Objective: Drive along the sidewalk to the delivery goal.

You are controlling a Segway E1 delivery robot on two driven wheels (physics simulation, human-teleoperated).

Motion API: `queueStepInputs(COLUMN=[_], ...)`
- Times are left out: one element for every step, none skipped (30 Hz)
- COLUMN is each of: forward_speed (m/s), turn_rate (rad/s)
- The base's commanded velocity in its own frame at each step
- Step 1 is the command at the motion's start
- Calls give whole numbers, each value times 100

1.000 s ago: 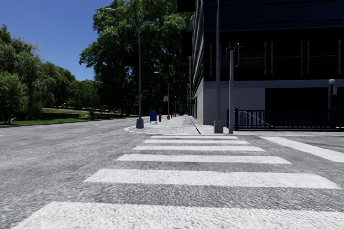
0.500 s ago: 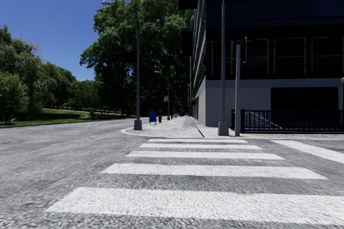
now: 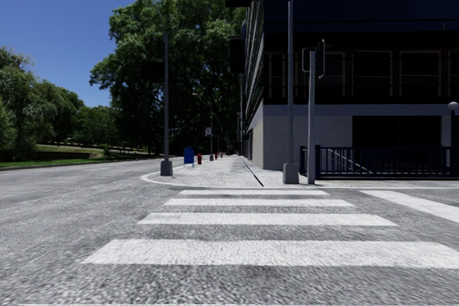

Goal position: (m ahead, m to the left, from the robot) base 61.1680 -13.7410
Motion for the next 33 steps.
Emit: queueStepInputs(forward_speed=[200, 200, 200, 200, 200, 200, 200, 200, 200, 200, 200, 200, 200, 200, 200, 200, 200, 200, 200, 200, 200, 200, 200, 200, 200, 200, 200, 200, 200, 200, 200, 200, 200], turn_rate=[-42, -20, -1, 0, 0, 0, 0, 0, 0, 0, 0, 0, 0, 0, 0, 0, 0, 0, 0, 0, 0, 0, 0, 0, 0, 0, 0, 0, 0, 0, 0, 0, 0])
